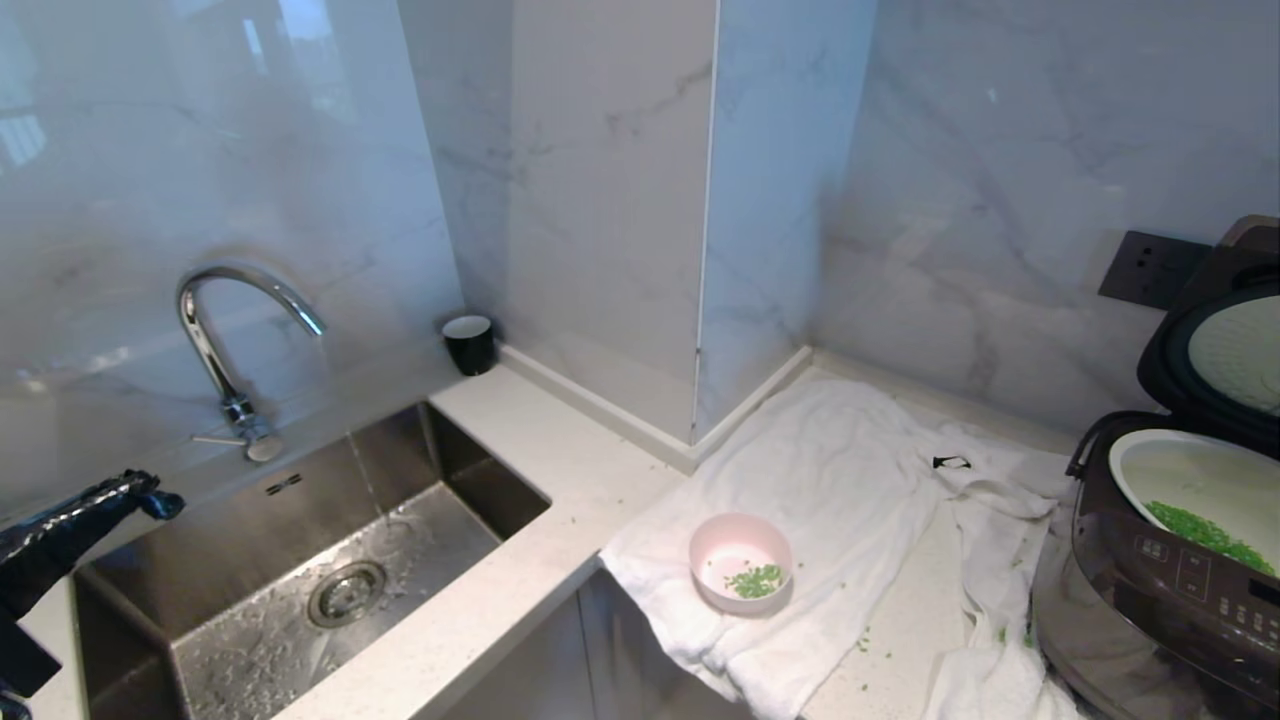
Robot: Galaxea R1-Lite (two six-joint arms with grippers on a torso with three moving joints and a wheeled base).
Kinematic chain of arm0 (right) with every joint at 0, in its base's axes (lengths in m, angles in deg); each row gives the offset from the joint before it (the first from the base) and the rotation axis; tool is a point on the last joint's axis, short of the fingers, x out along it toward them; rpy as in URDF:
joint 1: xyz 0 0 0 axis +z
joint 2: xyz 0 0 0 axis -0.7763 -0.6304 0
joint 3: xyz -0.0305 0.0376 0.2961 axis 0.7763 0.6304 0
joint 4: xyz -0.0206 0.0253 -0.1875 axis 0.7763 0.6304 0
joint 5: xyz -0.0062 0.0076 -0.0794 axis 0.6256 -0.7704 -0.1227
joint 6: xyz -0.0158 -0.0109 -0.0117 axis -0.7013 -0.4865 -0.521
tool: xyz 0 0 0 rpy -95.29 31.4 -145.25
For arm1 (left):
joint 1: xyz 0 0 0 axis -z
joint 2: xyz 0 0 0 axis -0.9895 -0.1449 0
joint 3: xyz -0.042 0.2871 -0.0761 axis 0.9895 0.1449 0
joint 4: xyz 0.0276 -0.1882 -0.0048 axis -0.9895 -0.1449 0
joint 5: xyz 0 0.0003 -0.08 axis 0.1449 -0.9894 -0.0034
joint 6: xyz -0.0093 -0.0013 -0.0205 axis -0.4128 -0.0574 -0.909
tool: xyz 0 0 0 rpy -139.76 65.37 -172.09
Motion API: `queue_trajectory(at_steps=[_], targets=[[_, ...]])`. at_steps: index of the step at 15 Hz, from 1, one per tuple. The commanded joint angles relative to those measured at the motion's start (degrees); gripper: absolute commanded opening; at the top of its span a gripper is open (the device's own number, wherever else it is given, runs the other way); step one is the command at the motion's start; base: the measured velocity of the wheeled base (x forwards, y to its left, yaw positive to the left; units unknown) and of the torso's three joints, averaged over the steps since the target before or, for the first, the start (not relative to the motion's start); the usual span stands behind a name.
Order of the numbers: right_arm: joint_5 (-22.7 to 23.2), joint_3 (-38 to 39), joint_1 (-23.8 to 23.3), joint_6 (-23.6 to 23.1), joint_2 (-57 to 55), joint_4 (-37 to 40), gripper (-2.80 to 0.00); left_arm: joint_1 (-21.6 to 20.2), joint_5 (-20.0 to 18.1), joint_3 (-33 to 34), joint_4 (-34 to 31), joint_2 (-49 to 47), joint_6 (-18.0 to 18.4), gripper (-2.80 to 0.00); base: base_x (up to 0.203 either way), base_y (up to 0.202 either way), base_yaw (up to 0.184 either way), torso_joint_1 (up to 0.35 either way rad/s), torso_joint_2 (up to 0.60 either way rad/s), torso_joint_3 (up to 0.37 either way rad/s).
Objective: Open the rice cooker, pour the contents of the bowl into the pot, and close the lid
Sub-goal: Pick up the bowl on the table
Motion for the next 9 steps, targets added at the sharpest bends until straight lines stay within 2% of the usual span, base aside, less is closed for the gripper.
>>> queue_trajectory(at_steps=[1, 3, 5, 6, 7, 9], targets=[[0.0, 0.0, 0.1, -0.1, -0.1, 0.0, -2.8, 0.4, -3.0, -1.6, -9.8, 11.7, -0.1, -2.8, 0.0, 0.0, 0.0, 0.0, 0.0, 0.0], [0.0, 0.0, 0.0, -0.1, -0.1, 0.0, -2.8, 2.6, -6.9, -4.7, -19.8, 18.0, 0.0, -2.8, 0.0, 0.0, 0.0, 0.0, 0.0, 0.0], [0.0, 0.0, 0.0, -0.1, -0.1, 0.0, -2.8, 9.4, -7.7, -8.3, -30.0, 23.5, 0.1, -2.8, 0.0, 0.0, 0.0, 0.0, 0.0, 0.0], [0.0, 0.0, 0.0, -0.1, -0.1, 0.0, -2.8, 12.7, -7.6, -11.2, -36.4, 26.2, 0.2, -2.8, 0.0, 0.0, 0.0, 0.0, 0.0, 0.0], [0.0, 0.0, 0.0, -0.1, -0.1, 0.0, -2.8, 14.2, -7.0, -14.0, -41.9, 28.3, 0.4, -2.8, 0.0, 0.0, 0.0, 0.0, 0.0, 0.0], [0.0, 0.0, 0.0, -0.1, -0.1, 0.0, -2.8, 13.3, -2.8, -14.8, -43.8, 31.4, 1.7, -2.8, 0.0, 0.0, 0.0, 0.0, 0.0, 0.0]])
